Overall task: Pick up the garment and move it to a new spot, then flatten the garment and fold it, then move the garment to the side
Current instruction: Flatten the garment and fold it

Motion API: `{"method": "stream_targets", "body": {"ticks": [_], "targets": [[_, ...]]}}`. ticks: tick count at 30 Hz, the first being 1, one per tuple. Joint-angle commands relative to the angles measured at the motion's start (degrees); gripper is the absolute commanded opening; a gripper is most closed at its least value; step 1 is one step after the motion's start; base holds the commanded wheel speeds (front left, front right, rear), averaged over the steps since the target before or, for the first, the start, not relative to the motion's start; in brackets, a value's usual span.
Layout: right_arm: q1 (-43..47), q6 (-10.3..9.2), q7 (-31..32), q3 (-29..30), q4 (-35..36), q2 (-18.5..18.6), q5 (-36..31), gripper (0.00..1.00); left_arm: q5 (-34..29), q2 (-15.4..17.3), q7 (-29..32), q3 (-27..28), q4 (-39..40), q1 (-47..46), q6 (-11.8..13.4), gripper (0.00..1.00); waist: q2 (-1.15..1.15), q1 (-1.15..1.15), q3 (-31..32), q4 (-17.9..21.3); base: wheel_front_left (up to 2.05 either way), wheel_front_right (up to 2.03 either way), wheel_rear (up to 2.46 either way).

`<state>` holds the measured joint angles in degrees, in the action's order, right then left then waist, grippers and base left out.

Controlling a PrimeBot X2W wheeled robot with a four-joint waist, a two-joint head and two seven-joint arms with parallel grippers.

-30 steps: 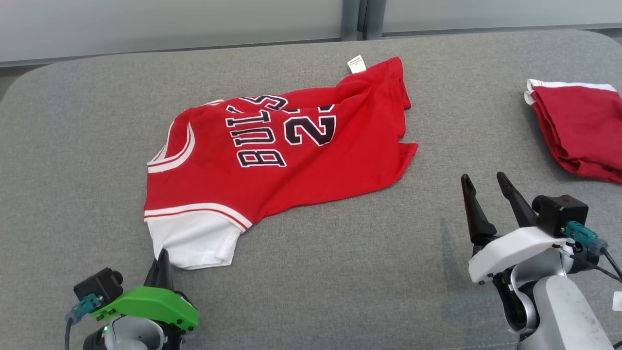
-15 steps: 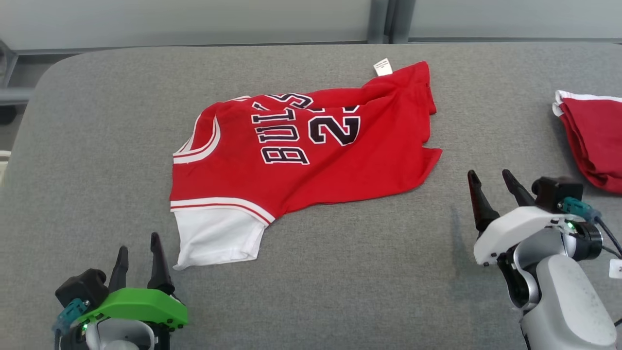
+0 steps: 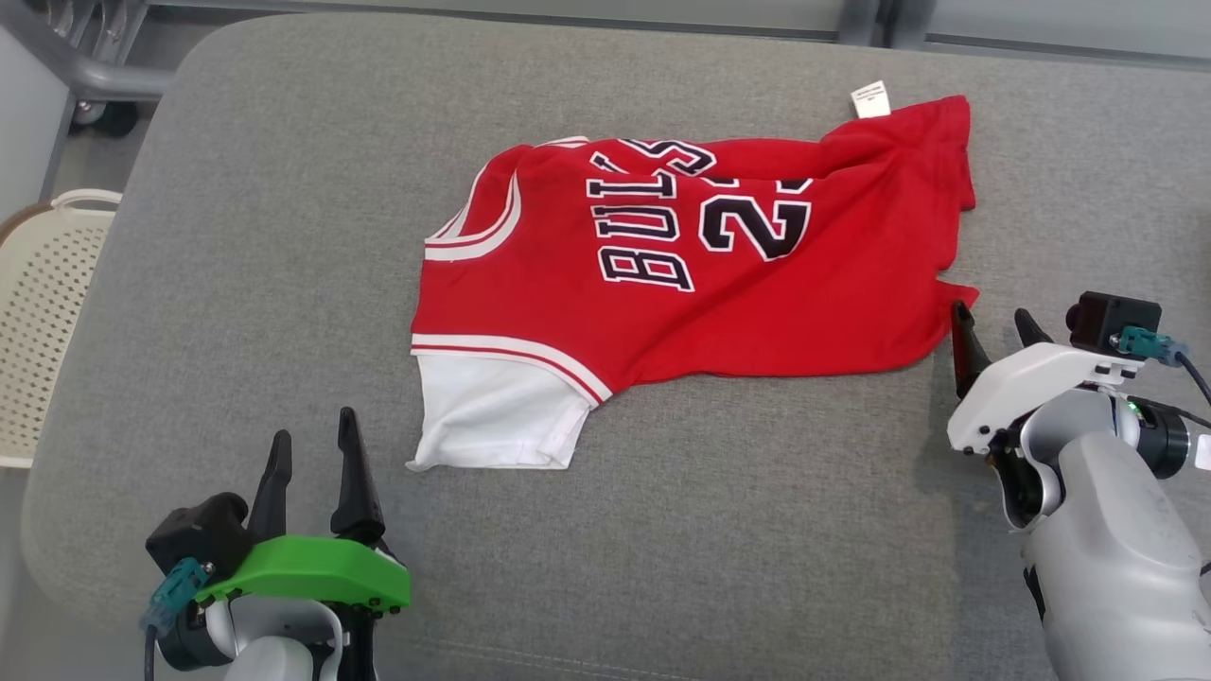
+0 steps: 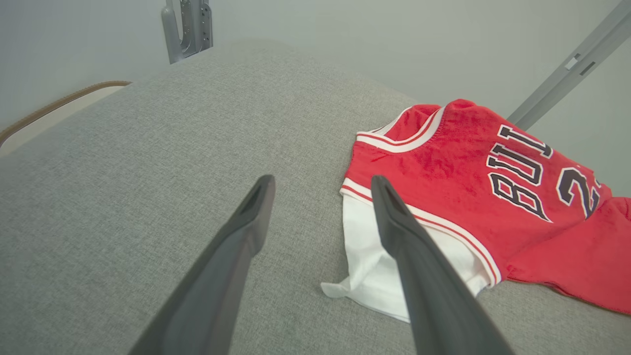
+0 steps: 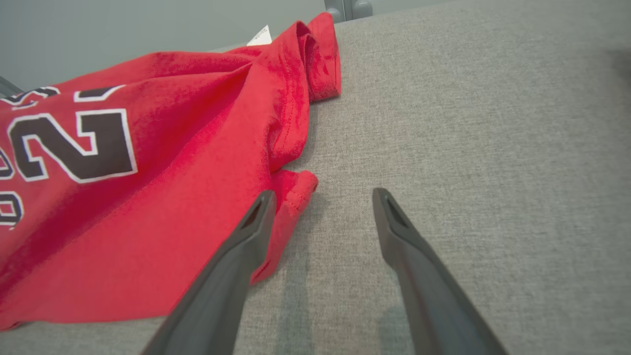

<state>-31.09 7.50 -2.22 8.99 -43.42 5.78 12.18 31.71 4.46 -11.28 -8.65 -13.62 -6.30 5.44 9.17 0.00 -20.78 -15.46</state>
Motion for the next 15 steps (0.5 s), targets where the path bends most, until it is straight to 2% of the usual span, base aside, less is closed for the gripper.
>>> {"method": "stream_targets", "body": {"ticks": [1, 6, 7, 8, 10, 11, 15], "targets": [[-1.19, -0.02, -1.01, 0.3, -1.81, 0.06, -0.41, 1.0, -0.13, -0.01, -0.4, 0.05, 0.2, -0.63, 0.23, 1.0, 0.0, 0.0, -1.65, -1.75, 0.0, 0.0, 0.0], [-3.91, -0.02, -3.29, -0.24, -7.06, 0.37, -0.28, 1.0, 0.21, 0.44, -0.44, 0.33, 0.67, -0.59, 0.55, 1.0, 0.0, 0.0, -2.4, -1.97, 0.0, 0.0, 0.0], [-4.5, -0.02, -3.69, -0.41, -7.88, 0.41, -0.14, 0.79, 0.29, 0.57, -0.44, 0.4, 0.74, -0.63, 0.55, 1.0, 0.0, 0.0, -2.53, -1.94, 0.0, 0.0, 0.0], [-5.03, -0.02, -4.21, -0.5, -8.64, 0.44, 0.09, 0.48, 0.3, 0.65, -0.43, 0.44, 0.84, -0.65, 0.61, 1.0, 0.0, 0.0, -2.66, -1.88, 0.0, 0.0, 0.0], [-5.88, -0.02, -4.97, -0.64, -10.32, 0.61, 0.33, 0.13, 0.32, 0.73, -0.4, 0.47, 1.04, -0.72, 0.72, 1.0, 0.0, 0.0, -2.87, -1.72, 0.0, 0.0, 0.0], [-6.27, -0.02, -5.51, -0.61, -11.14, 0.71, 0.5, 0.0, 0.31, 0.8, -0.39, 0.46, 1.13, -0.75, 0.83, 1.0, 0.0, 0.0, -2.93, -1.61, 0.0, 0.0, 0.0], [-7.47, -0.02, -8.62, -0.58, -13.11, 0.56, 1.47, 0.0, 0.35, 1.21, -0.34, 0.62, 1.3, -0.64, 1.07, 1.0, 0.0, 0.0, -2.9, -0.6, 0.0, 0.0, 0.0]]}}
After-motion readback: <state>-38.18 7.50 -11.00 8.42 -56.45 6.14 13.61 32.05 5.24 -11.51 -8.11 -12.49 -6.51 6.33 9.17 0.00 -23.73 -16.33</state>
